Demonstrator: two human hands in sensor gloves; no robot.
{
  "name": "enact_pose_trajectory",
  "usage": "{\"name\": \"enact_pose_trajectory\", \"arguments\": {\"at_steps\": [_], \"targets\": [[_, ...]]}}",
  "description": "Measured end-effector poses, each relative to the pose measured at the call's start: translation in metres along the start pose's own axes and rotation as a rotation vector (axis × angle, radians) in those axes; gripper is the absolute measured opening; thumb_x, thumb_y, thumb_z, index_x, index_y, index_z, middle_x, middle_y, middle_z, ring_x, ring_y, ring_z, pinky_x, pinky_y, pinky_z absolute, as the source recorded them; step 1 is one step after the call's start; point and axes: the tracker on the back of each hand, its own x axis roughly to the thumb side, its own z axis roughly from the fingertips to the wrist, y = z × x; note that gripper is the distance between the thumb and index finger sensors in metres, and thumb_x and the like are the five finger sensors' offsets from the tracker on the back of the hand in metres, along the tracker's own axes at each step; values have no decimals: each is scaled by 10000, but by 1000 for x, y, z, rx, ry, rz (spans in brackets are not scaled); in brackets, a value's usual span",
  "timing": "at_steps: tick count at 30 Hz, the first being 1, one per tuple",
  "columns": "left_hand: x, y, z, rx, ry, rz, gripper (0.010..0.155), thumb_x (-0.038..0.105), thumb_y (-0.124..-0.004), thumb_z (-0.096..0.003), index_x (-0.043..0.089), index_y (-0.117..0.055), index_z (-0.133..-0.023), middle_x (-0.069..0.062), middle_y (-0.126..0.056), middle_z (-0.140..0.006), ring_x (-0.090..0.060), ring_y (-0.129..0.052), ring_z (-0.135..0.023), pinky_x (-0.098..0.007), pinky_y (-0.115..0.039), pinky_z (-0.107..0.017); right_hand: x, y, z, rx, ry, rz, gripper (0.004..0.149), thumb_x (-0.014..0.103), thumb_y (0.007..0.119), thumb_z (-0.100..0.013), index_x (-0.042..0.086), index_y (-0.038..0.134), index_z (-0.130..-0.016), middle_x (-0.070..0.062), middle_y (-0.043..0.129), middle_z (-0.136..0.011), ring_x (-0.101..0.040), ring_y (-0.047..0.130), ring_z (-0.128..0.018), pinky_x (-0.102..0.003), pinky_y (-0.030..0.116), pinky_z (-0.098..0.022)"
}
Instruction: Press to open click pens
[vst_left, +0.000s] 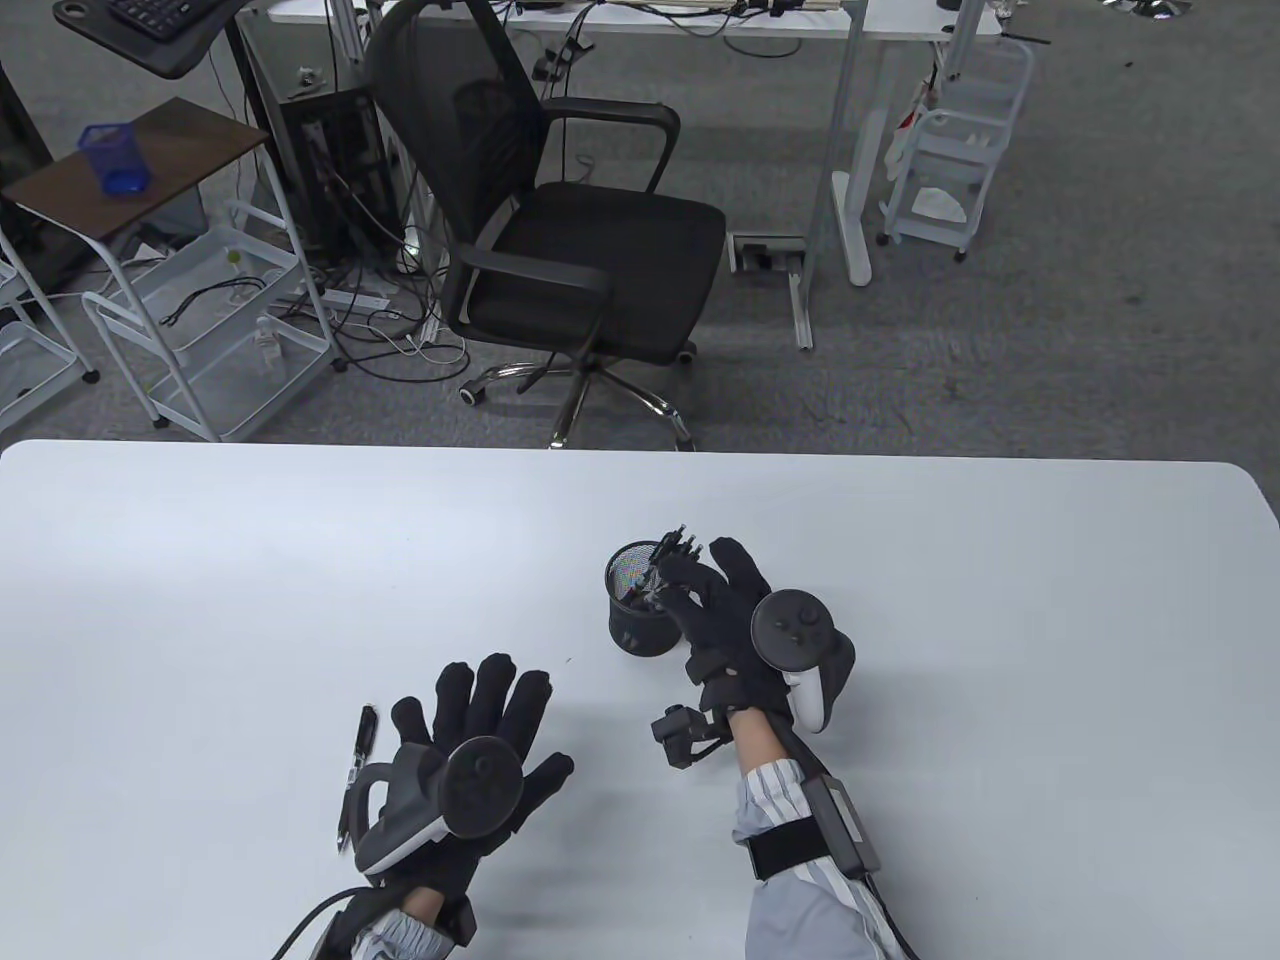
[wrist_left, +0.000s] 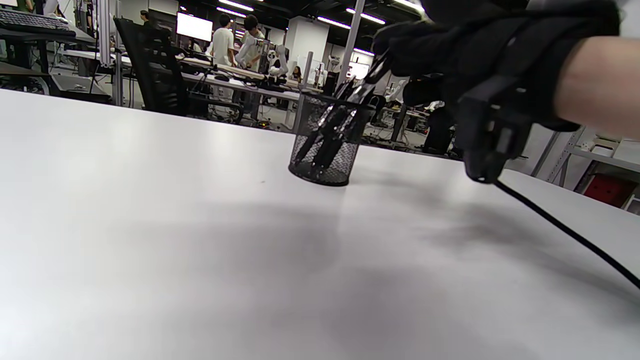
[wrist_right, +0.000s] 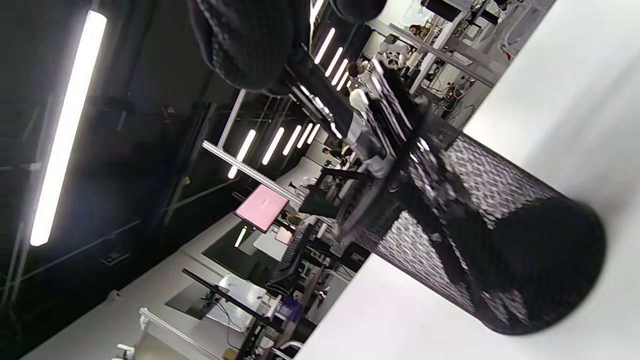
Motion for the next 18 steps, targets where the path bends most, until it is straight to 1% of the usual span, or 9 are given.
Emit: {"name": "enact_pose_trajectory", "arguments": {"at_steps": [3, 4, 5, 7, 10, 13, 16, 18], "targets": [[0, 0, 0, 0, 0, 2, 741, 614, -536, -697, 258, -230, -1269, -180, -138, -1330, -580, -165, -1172, -813, -171, -720, 11, -12, 5, -25, -33, -61, 402, 264, 782, -607, 166, 797, -997, -313, 444, -1195, -668, 432, -1006, -829, 229, -608], [0, 0, 0, 1, 0, 2, 741, 614, -536, -697, 258, -229, -1269, -177, -142, -1331, -578, -165, -1173, -813, -171, -720, 14, -15, 6, -29, -38, -66, 402, 253, 782, -607, 156, 800, -997, -314, 473, -1190, -635, 523, -1010, -817, 265, -626], [0, 0, 0, 0, 0, 3, 742, 614, -536, -696, 257, -229, -1270, -179, -142, -1330, -579, -165, -1173, -814, -171, -720, 17, -19, 7, -29, -43, -56, 403, 247, 781, -608, 147, 799, -998, -318, 551, -1164, -550, 668, -989, -787, 326, -651], [0, 0, 0, -4, -1, 2, 741, 614, -535, -697, 258, -228, -1269, -180, -139, -1330, -580, -164, -1172, -814, -170, -719, 21, -25, 10, -41, -68, -53, 403, 243, 781, -607, 145, 798, -997, -308, 674, -1106, -431, 840, -903, -751, 421, -671], [1, -1, 0, -6, -3, -2, 744, 615, -534, -697, 257, -223, -1270, -180, -139, -1331, -579, -163, -1173, -814, -171, -720, 29, -33, 16, -97, -108, -83, 416, 245, 793, -598, 122, 805, -995, -295, 731, -1067, -390, 885, -863, -731, 469, -669], [2, -1, 1, -9, -7, -5, 740, 616, -532, -697, 261, -223, -1269, -177, -137, -1331, -580, -165, -1173, -815, -172, -719, 40, -42, 26, -150, -149, -116, 437, 245, 806, -588, 100, 798, -1001, -300, 744, -1047, -357, 908, -836, -695, 512, -667], [3, -1, 1, -10, -9, -9, 743, 617, -530, -698, 261, -218, -1270, -176, -136, -1332, -581, -165, -1173, -816, -171, -720, 51, -51, 36, -157, -196, -189, 435, 241, 815, -587, 86, 796, -993, -292, 756, -1033, -338, 918, -843, -666, 531, -670], [3, -1, 1, -10, -9, -9, 741, 618, -527, -698, 262, -218, -1270, -177, -133, -1332, -583, -165, -1172, -817, -172, -719, 56, -56, 43, -159, -212, -230, 452, 235, 815, -587, 76, 769, -1008, -301, 752, -1029, -326, 927, -850, -634, 554, -677]]}}
